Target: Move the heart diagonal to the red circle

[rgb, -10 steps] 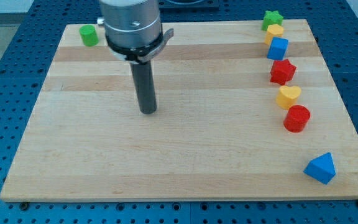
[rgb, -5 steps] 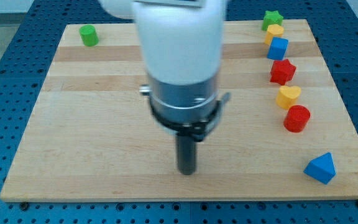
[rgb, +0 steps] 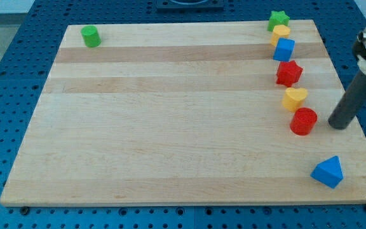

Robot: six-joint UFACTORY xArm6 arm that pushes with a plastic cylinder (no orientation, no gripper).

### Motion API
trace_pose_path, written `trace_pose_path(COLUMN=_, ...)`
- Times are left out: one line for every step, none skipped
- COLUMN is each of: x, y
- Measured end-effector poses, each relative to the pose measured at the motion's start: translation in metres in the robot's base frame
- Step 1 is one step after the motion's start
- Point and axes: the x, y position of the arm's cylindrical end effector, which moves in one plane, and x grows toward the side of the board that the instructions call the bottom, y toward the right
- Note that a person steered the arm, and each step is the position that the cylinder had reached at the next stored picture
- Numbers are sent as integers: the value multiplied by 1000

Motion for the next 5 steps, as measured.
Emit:
trace_pose_path(x=-29, y=-39)
trace_pose_path(x=-49, y=-80)
trace_pose_path(x=-74, y=-122)
trace_pose_path(x=-104, y=-182)
trace_pose_path(x=-137, y=-216)
